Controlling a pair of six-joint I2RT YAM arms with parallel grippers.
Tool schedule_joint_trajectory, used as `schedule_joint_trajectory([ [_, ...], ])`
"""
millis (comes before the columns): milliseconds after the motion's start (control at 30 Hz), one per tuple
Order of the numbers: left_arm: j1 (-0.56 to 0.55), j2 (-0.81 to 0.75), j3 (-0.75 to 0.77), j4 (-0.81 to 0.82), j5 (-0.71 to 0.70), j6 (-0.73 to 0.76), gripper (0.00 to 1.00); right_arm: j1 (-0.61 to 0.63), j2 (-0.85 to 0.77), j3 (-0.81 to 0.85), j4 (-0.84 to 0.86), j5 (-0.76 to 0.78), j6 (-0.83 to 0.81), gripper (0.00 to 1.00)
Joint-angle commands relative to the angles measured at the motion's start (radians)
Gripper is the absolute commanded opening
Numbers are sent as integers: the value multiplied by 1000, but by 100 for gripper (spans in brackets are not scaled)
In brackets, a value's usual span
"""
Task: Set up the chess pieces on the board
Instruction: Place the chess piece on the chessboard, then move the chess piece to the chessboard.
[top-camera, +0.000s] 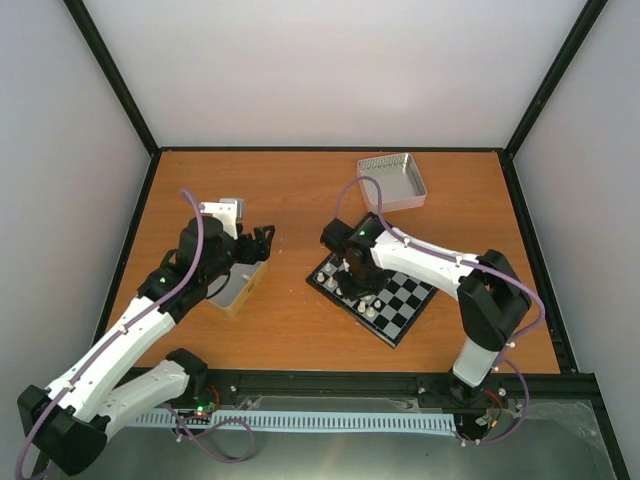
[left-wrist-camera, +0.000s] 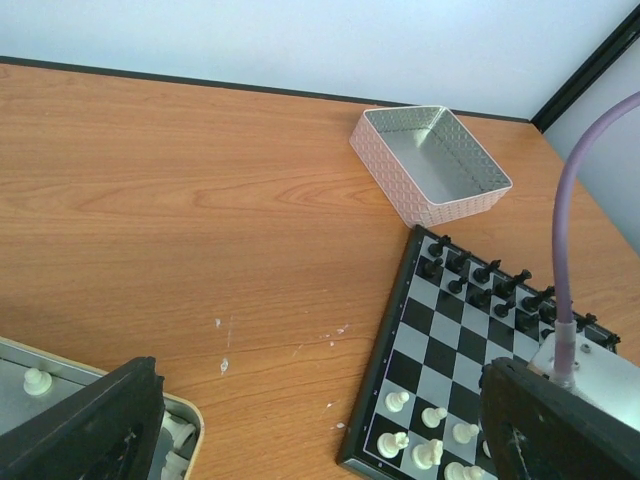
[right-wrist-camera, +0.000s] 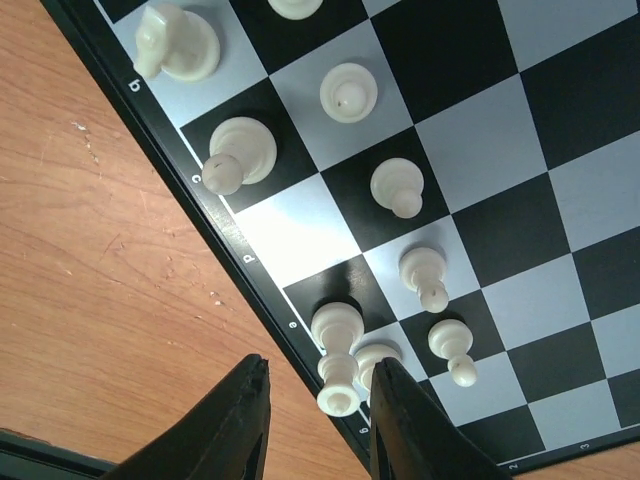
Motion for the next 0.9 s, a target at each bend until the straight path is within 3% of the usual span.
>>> schedule_joint_trajectory([
  [0,2,10,7,-4,-7,18,87,3,-26,-25,-2,3,11,30],
  [333,3,21,7,0,-2,18,87,3,-24,-87,23,-24,11,29],
  [633,2,16,7,-5,-8,18,87,3,-25,-71,66,-35,-13,10],
  [867,2,15,7,-3,-14,18,87,3,-38,-51,133,-32,-23,8],
])
